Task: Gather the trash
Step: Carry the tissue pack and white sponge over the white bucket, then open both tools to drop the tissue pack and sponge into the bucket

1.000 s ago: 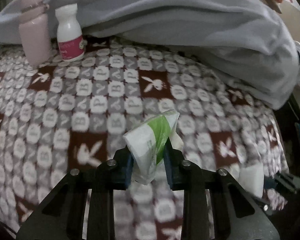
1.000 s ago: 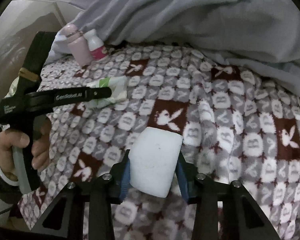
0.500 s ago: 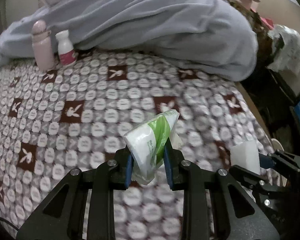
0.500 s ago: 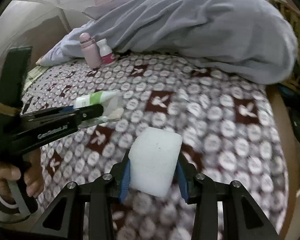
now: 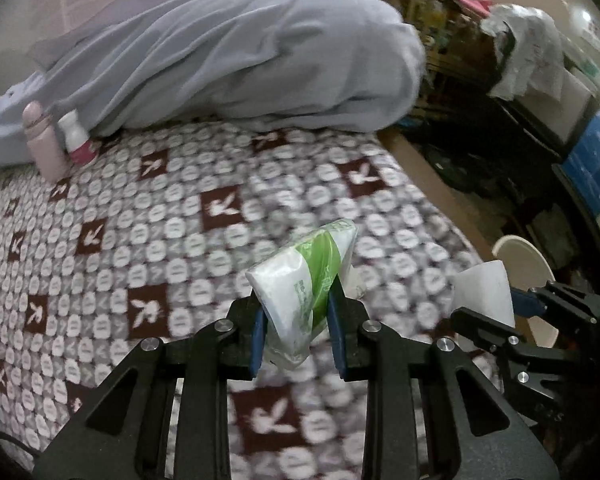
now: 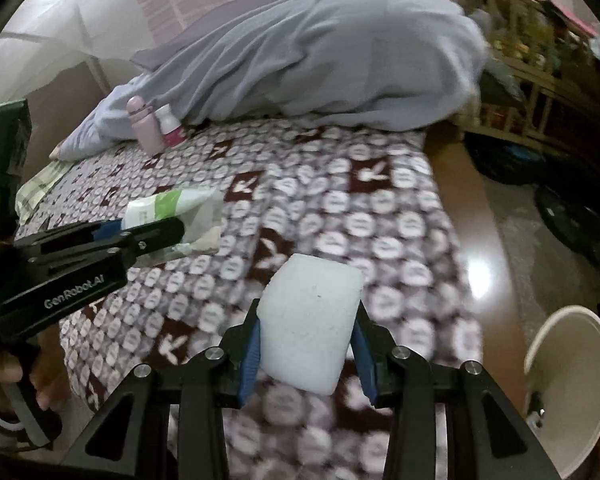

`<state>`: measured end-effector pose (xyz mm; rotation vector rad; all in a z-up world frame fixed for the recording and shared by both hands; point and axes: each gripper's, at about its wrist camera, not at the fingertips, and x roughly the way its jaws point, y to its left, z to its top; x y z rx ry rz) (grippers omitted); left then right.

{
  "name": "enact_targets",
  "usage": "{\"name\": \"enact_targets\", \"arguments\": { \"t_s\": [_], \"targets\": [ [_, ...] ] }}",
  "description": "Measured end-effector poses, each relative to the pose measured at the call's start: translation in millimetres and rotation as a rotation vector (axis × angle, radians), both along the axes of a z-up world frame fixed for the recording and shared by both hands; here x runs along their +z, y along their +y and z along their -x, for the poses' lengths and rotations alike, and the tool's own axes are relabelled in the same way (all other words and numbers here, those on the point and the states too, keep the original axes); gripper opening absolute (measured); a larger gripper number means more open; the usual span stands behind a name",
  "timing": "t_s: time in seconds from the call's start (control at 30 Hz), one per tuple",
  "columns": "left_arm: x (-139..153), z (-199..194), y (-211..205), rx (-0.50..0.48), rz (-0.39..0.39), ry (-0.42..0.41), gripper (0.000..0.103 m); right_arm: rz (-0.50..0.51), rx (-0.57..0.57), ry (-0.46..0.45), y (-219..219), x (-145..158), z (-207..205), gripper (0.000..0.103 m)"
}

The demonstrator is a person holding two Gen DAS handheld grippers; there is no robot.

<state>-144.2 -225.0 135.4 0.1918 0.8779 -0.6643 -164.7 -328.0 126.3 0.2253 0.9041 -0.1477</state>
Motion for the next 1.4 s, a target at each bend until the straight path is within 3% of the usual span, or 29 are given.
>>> {"name": "enact_targets", "arguments": {
  "t_s": [0.43,0.7,1.4],
  "targets": [
    [17.1,59.9,-93.5,-0.193,-0.028,-0.012,0.024,0.060,-0.180,0.008,-77.6,10.1,83.5,0.039],
    [10.2,99.8,-159.6,-0.298,-0.057,0.006,0.024,0.110,-0.285,0.043,-125.6,4.6,130.0,0.039],
    [-25.0,157.6,-269.6,-0.410,-0.078,0.072,0.025,-0.002,-0.543,0.055,-223.8,-29.1,209.5,0.039]
  ]
}}
